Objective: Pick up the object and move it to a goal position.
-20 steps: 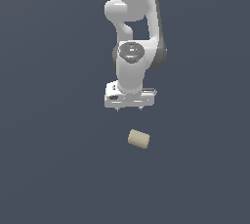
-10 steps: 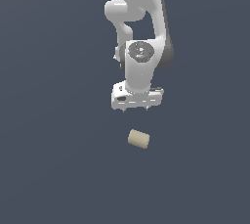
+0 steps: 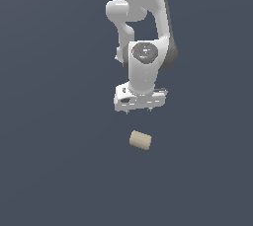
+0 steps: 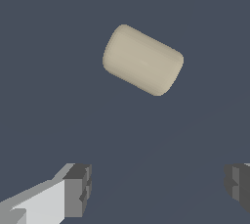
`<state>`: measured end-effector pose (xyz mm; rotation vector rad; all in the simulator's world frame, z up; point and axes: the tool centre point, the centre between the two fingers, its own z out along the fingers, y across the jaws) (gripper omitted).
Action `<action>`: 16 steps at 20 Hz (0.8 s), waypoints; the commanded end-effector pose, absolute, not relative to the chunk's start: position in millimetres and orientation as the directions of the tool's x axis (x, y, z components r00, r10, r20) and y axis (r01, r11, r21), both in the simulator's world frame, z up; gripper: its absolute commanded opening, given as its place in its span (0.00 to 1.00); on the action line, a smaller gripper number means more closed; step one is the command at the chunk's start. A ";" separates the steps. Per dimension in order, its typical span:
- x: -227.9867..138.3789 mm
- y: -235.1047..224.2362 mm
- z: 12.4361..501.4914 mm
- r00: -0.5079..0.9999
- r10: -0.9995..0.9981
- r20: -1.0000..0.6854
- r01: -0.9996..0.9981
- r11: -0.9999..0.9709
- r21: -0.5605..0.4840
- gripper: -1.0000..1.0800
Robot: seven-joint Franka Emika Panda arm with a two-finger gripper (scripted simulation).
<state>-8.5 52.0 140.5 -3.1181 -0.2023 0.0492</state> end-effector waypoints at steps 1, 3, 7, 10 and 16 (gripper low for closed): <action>-6.8 52.5 139.7 0.988 0.148 -0.030 0.148 -0.989 -0.018 0.96; -4.7 52.8 138.7 0.985 0.171 -0.029 0.171 -0.985 -0.018 0.96; 0.8 53.9 136.2 0.972 0.232 -0.028 0.231 -0.973 -0.017 0.96; 6.1 55.0 133.6 0.957 0.290 -0.026 0.290 -0.957 -0.016 0.96; 20.0 57.7 126.7 0.899 0.438 -0.023 0.438 -0.899 -0.014 0.96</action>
